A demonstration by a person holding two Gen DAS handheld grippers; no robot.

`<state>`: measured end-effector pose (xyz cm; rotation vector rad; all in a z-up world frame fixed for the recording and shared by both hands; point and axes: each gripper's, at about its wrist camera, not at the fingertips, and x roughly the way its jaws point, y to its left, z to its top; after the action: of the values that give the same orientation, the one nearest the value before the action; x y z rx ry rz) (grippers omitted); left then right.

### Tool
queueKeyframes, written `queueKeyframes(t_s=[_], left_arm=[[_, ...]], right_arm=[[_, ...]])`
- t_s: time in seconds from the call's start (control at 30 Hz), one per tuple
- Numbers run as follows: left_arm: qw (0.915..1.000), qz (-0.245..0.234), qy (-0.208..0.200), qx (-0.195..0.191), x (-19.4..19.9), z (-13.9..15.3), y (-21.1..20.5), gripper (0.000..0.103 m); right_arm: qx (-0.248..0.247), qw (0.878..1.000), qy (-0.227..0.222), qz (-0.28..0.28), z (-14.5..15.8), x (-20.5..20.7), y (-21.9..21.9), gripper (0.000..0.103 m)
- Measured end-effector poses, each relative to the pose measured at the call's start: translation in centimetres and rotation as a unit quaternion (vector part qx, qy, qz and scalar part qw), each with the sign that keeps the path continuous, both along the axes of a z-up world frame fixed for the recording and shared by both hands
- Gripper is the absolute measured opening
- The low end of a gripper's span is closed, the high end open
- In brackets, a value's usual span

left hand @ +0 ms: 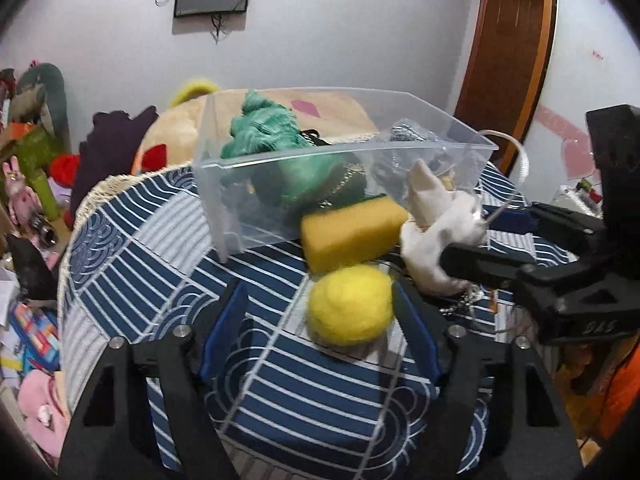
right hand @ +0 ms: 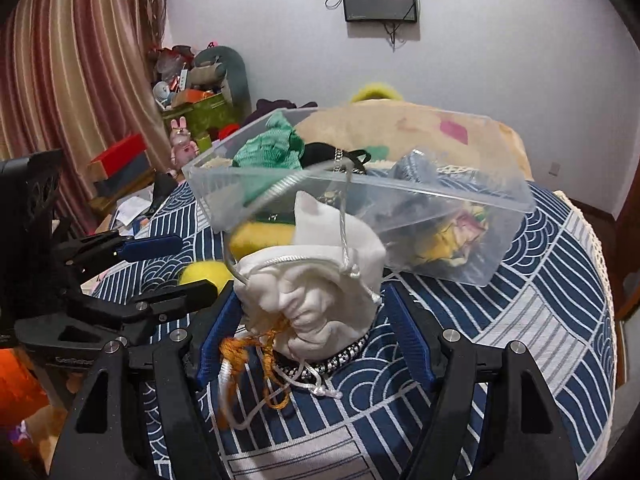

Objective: Organize soft objects
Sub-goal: 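Grasp the cream drawstring pouch with the right tool while the left grasps the yellow felt ball, then place the felt ball into the box with the left tool while the right drops the pouch in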

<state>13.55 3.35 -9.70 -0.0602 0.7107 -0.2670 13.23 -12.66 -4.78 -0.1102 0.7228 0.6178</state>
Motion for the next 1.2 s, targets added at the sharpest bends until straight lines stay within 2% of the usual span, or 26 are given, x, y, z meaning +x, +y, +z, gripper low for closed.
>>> queueKeyframes(t_s=[0.13, 0.17, 0.23, 0.27, 0.47, 0.7, 0.93, 1.2], left_arm=[[0.9994, -0.025, 0.016, -0.019, 0.1, -0.5, -0.7, 0.055], [0.9991, -0.031, 0.019, -0.021, 0.1, -0.6, -0.9, 0.052], [0.9987, -0.039, 0.022, -0.024, 0.0, -0.9, -1.2, 0.046], [0.9986, -0.043, 0.023, -0.022, -0.1, -0.9, -1.5, 0.045], [0.9992, -0.037, 0.008, -0.011, -1.1, -0.4, -1.9, 0.044], [0.9990, -0.012, -0.036, -0.024, -2.1, 2.4, -0.3, 0.044], [0.9942, 0.003, -0.104, -0.025, -3.3, 6.4, 0.5, 0.044], [0.9909, 0.020, -0.131, -0.021, -1.4, 8.8, 0.4, 0.044]], right_arm=[[0.002, 1.000, 0.017, 0.007, -0.8, 0.4, 0.6, 0.067], [0.005, 1.000, 0.022, 0.008, -1.0, 0.5, 0.6, 0.057], [0.011, 0.999, 0.031, 0.012, -1.2, 0.5, 0.5, 0.049], [0.016, 0.999, 0.033, 0.014, -1.2, 0.5, 0.4, 0.042], [0.023, 0.999, 0.016, 0.017, -0.5, -0.9, -0.1, 0.027], [0.037, 0.999, -0.026, 0.011, 2.1, -2.3, -1.2, 0.026], [0.057, 0.996, -0.072, -0.014, 5.0, -2.6, -2.6, 0.026], [0.056, 0.992, -0.101, -0.041, 6.7, -0.8, -2.6, 0.026]])
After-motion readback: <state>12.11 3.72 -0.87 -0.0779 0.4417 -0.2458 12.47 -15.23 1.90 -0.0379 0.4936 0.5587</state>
